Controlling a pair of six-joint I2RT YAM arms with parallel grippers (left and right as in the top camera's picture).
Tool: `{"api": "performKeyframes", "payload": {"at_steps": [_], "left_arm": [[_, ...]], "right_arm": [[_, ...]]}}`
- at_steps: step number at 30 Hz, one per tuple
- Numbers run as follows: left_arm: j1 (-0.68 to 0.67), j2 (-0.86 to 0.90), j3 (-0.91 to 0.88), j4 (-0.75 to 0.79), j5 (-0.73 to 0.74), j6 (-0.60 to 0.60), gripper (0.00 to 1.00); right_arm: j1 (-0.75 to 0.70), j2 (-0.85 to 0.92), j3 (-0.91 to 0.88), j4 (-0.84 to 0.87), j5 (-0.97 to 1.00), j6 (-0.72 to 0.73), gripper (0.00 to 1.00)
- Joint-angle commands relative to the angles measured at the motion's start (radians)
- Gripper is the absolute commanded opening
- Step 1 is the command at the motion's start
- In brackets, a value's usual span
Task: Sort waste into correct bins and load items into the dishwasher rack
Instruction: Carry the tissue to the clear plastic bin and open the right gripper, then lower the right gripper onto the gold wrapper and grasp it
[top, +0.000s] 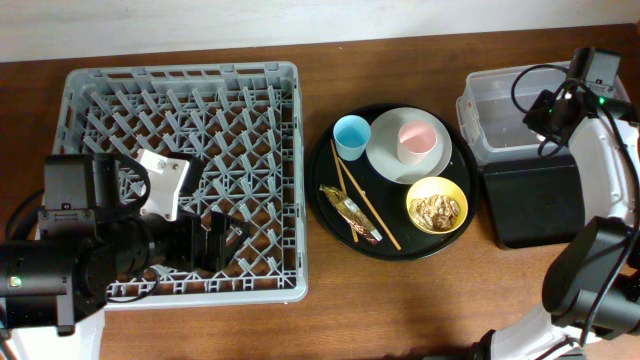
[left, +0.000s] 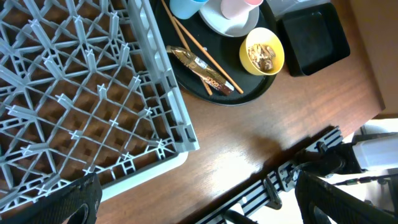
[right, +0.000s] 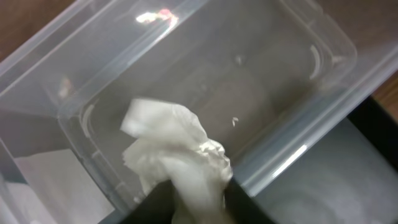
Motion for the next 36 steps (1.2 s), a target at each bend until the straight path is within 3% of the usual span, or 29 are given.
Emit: {"api": "performKeyframes", "payload": {"at_steps": [1,2,4,10,14,15,16,19,24,27,33,36], "left_arm": [[0.000,0.000,0.014,0.002,0.014,0.002,0.99],[0.000,0.001,0.014,0.002,0.014,0.002,0.99],[0.000,0.001,0.014,0.002,0.014,0.002,0.99],[0.000,0.001,0.014,0.002,0.014,0.002,0.99],[0.000,0.001,0.014,0.002,0.014,0.002,0.99],[0.000,0.000,0.014,0.002,0.014,0.002,0.99],[0.000,0.000,0.014,0.002,0.014,0.002,1.00],[0.000,0.001,0.014,0.002,0.014,0.002,0.99],[0.000,0.001,0.014,0.002,0.014,0.002,0.99],[0.000,0.001,0.014,0.002,0.014,0.002,0.99],[0.000,0.001,0.014,0.002,0.014,0.002,0.99],[0.000,0.000,0.014,0.002,0.014,0.002,0.99]], "right_arm": [[-0.005,0.000,0.003,0.019,0.001,-0.012,0.70],[-0.005,0.000,0.003,0.020,0.000,-0.012,0.86],[-0.005,0.000,0.004,0.019,-0.015,-0.012,1.00],[-0.005,-0.047,0.099,-0.091,-0.191,-0.016,0.99],[-0.005,-0.077,0.217,-0.320,-0.558,-0.082,1.00],[-0.001,-0.082,0.233,-0.394,-0.666,-0.133,0.82],[0.005,-0.084,0.237,-0.449,-0.731,-0.161,0.57],[0.051,-0.086,0.231,-0.634,-0.781,-0.231,0.20],[0.227,-0.086,0.209,-0.805,-0.755,-0.406,0.18],[0.382,-0.086,0.188,-0.845,-0.603,-0.409,0.18],[0.703,-0.086,0.064,-0.787,-0.440,-0.399,0.26],[0.810,-0.086,0.003,-0.690,-0.344,-0.315,0.31]]}}
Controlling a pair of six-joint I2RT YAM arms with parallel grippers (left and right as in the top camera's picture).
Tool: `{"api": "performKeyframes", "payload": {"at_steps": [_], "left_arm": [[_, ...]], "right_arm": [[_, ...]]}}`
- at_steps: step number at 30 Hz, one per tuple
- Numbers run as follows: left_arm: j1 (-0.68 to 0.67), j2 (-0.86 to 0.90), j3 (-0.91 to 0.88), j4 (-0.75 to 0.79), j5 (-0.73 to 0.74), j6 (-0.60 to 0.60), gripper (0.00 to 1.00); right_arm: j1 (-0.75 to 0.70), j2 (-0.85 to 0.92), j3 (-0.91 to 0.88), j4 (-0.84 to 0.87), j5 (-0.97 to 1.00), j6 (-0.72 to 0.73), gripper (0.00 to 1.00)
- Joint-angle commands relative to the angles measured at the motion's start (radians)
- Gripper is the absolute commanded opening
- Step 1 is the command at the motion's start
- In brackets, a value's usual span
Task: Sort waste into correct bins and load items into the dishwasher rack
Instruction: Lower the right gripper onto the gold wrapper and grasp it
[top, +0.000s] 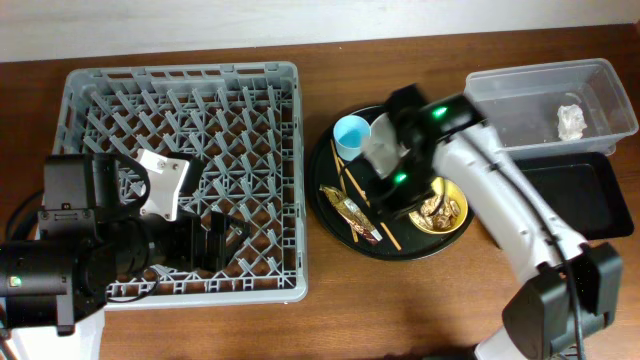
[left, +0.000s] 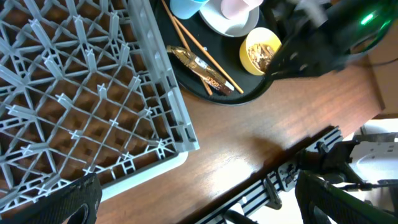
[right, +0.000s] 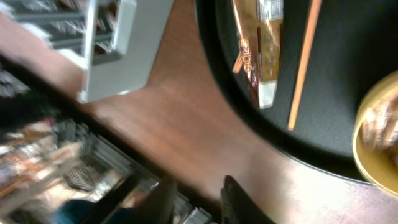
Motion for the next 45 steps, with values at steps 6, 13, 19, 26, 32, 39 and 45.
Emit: {"api": "performKeyframes", "payload": {"at_steps": [6,13,19,26,32,39,45], "left_arm": [[0.000,0.001,0.014,0.001,0.014,0.002,0.99],[0.000,0.001,0.014,0.001,0.014,0.002,0.99],[0.000,0.001,0.014,0.001,0.014,0.002,0.99],[0.000,0.001,0.014,0.001,0.014,0.002,0.99],[0.000,0.000,0.014,0.001,0.014,0.002,0.99],[0.000,0.001,0.014,0.001,0.014,0.002,0.99],[0.000,0.001,0.014,0.001,0.014,0.002,0.99]], "right_arm": [[0.170,-0.006,-0.143,0.217,0.232,0.095,0.44],[0.170,-0.005,-0.314,0.406,0.338,0.095,0.50],[0.170,-0.003,-0.431,0.581,0.383,0.096,0.59],[0.170,-0.002,-0.509,0.675,0.388,0.096,0.60],[0.170,-0.002,-0.530,0.692,0.387,0.114,0.51],[0.170,-0.002,-0.531,0.683,0.358,0.121,0.44],[0.170,-0.002,-0.531,0.681,0.351,0.121,0.43]]}}
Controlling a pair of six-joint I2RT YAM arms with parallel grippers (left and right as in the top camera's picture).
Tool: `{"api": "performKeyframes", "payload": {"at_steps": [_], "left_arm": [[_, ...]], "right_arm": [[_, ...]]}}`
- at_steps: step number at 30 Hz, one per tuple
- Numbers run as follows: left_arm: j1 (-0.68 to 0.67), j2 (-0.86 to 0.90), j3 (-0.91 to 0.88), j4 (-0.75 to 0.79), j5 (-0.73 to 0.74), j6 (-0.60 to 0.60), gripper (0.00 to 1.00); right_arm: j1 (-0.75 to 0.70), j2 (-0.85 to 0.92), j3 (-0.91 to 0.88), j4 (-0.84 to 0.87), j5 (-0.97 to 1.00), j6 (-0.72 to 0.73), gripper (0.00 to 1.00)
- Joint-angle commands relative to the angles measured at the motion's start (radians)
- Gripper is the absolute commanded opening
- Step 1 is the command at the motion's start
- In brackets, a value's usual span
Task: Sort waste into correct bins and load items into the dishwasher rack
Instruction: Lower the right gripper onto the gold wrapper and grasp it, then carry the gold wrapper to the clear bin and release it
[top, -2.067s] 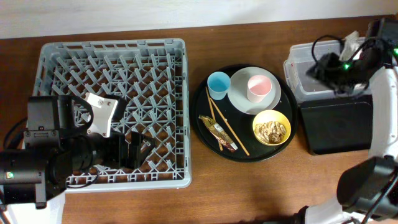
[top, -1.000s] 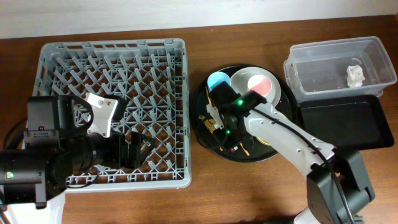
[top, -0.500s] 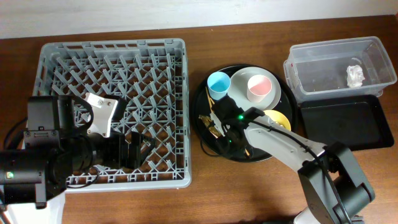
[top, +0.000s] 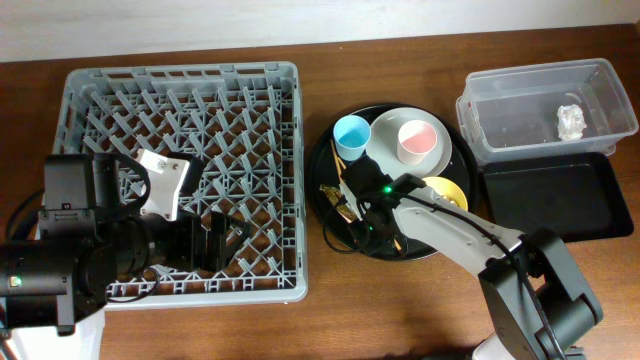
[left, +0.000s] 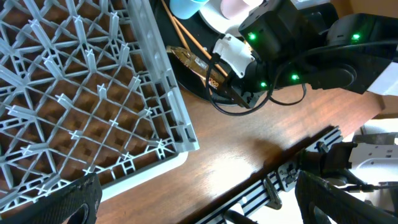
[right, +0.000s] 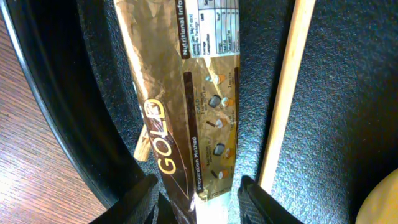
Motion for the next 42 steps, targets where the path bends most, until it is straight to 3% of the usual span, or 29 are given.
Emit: {"api": "performKeyframes", "payload": {"at_steps": [1,8,12,17,21,26,34,39,40,41,42], "left_arm": [[0.001,0.001,0.014,0.002,0.014,0.002,0.99],[0.001,0.000,0.014,0.002,0.014,0.002,0.99],[0.001,0.001,0.014,0.002,0.014,0.002,0.99],[0.001,0.001,0.014,0.002,0.014,0.002,0.99],[0.001,0.001,0.014,0.002,0.014,0.002,0.99],[0.001,0.001,0.014,0.002,0.014,0.002,0.99],[0.001,0.001,0.014,0.002,0.014,0.002,0.99],[0.001,0.000,0.014,0.002,0.014,0.002,0.99],[0.001,0.001,0.014,0.002,0.014,0.002,0.99],[0.001,0.001,0.014,0.002,0.014,0.002,0.99],[0.001,0.001,0.014,0.002,0.014,0.002,0.99]], "right_arm": [[0.003,-0.004,-0.009,-0.004,-0.032,0.006,0.39],[0.003,-0.004,-0.008,-0.004,-0.043,0.005,0.04],[0.003,-0.027,0.082,-0.096,-0.043,0.005,0.04],[-0.003,-0.087,0.448,-0.331,-0.031,0.005,0.04],[-0.084,-0.096,0.674,-0.379,0.039,0.029,0.04],[-0.323,-0.080,0.702,-0.312,0.216,0.104,0.04],[-0.696,0.110,0.701,-0.144,0.137,0.134,0.04],[-0.798,0.291,0.701,-0.089,0.090,0.133,0.04],[-0.809,0.311,0.701,-0.084,0.090,0.133,0.09],[-0.817,0.321,0.701,-0.078,0.090,0.133,0.26],[-0.823,0.324,0.701,-0.073,0.090,0.133,0.68]]}}
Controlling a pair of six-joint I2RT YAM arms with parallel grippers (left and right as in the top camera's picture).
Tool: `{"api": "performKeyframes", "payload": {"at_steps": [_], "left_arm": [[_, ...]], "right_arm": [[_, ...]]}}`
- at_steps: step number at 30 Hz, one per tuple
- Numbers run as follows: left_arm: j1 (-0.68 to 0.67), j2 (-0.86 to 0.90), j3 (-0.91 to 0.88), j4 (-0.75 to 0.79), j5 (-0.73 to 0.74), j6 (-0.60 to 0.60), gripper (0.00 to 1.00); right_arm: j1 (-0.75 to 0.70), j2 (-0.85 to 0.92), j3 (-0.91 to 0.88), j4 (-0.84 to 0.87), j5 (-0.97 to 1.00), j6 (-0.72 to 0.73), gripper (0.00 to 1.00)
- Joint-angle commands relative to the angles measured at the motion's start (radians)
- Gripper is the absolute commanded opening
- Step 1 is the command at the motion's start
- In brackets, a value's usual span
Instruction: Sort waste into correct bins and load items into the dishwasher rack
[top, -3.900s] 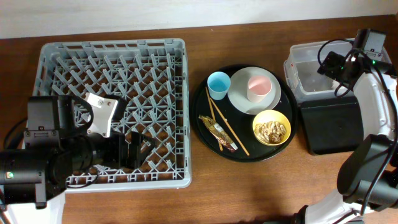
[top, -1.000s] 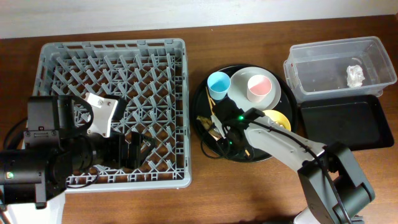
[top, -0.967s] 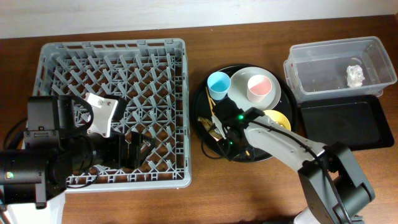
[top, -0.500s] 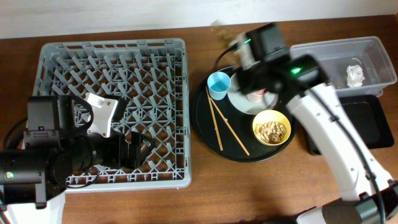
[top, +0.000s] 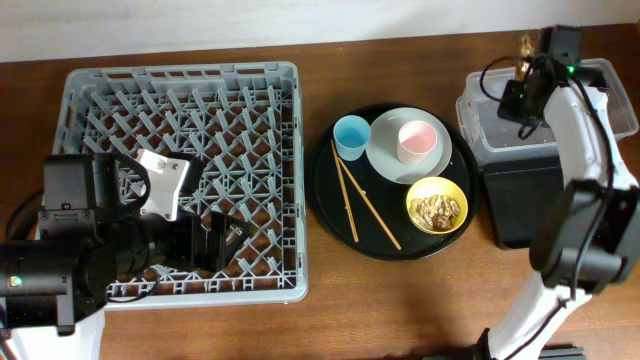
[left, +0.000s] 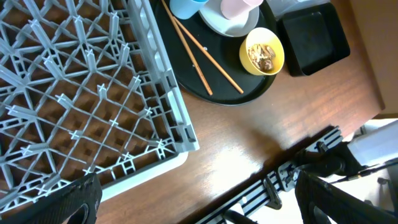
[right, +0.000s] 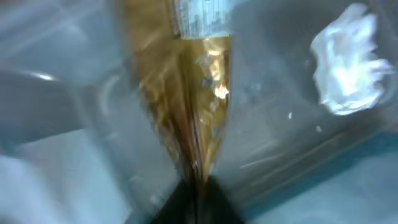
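My right gripper (right: 198, 186) is shut on the gold snack wrapper (right: 193, 106), which hangs over the clear plastic bin (top: 500, 120) at the far right; a crumpled white tissue (right: 348, 78) lies in that bin. On the black round tray (top: 330, 215) sit two wooden chopsticks (top: 362, 208), a blue cup (top: 351, 135), a pink cup (top: 417, 140) on a white plate, and a yellow bowl (top: 437, 205) of food scraps. My left gripper (left: 198, 199) is open above the near right corner of the grey dishwasher rack (top: 185, 170).
A black bin (top: 530, 200) sits just in front of the clear one. The rack fills the table's left half, with the left arm's body over its near left part. The table's front edge runs close below the tray.
My right gripper was down on the tray around the gold wrapper. Now it is shut on the wrapper above the clear bin, and the wrapper is gone from the tray.
First my right gripper held a white tissue over the clear bin. Then the tissue lay in the bin and the gripper was over the tray. Then it was at the gold wrapper on the tray, and now holds that wrapper over the bin. The left arm stayed still.
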Motion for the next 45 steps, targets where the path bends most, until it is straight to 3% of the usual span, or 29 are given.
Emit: {"api": "performKeyframes", "payload": {"at_steps": [1,2,4,8,11,13,14,15,16,18,20,21,24,28,34,37,42,44,45], "left_arm": [[0.000,0.001,0.014,0.002,0.014,0.002,0.99],[0.000,0.001,0.014,0.002,0.014,0.002,1.00],[0.000,0.001,0.014,0.002,0.014,0.002,0.99],[0.000,0.001,0.014,0.002,0.014,0.002,0.99],[0.000,0.001,0.014,0.002,0.014,0.002,0.99],[0.000,0.001,0.014,0.002,0.014,0.002,0.99],[0.000,0.001,0.014,0.002,0.014,0.002,0.99],[0.000,0.001,0.014,0.002,0.014,0.002,0.99],[0.000,0.001,0.014,0.002,0.014,0.002,0.99],[0.000,0.000,0.014,0.002,0.014,0.002,0.99],[0.000,0.000,0.014,0.002,0.014,0.002,0.99],[0.000,0.001,0.014,0.002,0.014,0.002,0.99],[0.000,0.001,0.014,0.002,0.014,0.002,1.00],[0.000,0.001,0.014,0.002,0.014,0.002,0.99],[0.000,0.000,0.014,0.002,0.014,0.002,0.99],[0.000,0.001,0.014,0.002,0.014,0.002,0.99],[0.000,0.001,0.014,0.002,0.014,0.002,0.99],[0.000,0.001,0.014,0.002,0.014,0.002,0.99],[0.000,0.001,0.014,0.002,0.014,0.002,0.99]], "right_arm": [[-0.019,0.014,0.001,0.018,-0.019,0.008,0.80],[-0.024,0.006,0.012,0.014,-0.019,0.008,0.90],[-0.024,-0.015,0.047,-0.023,-0.018,0.008,0.99],[-0.006,-0.092,0.149,-0.151,-0.047,0.008,1.00],[0.040,-0.161,0.197,-0.252,-0.182,0.008,0.92],[0.101,-0.216,0.199,-0.341,-0.313,0.008,0.76],[0.138,-0.232,0.199,-0.390,-0.370,0.008,0.52],[0.175,-0.239,0.199,-0.425,-0.411,0.008,0.14],[0.226,-0.240,0.199,-0.465,-0.457,0.008,0.04],[0.343,-0.231,0.193,-0.492,-0.504,0.018,0.04],[0.460,-0.216,0.190,-0.488,-0.499,0.069,0.09],[0.524,-0.204,0.190,-0.475,-0.485,0.092,0.31],[0.665,-0.171,0.190,-0.431,-0.388,0.180,0.58],[0.825,-0.110,0.190,-0.362,-0.187,0.310,0.62],[0.921,-0.021,0.190,-0.317,-0.084,0.352,0.61],[0.915,-0.035,0.193,-0.319,-0.085,0.348,0.60],[0.757,-0.172,0.193,-0.349,-0.084,0.286,0.64],[0.637,-0.210,0.193,-0.412,-0.084,0.284,0.94],[0.578,-0.216,0.193,-0.441,-0.084,0.283,0.98]]}}
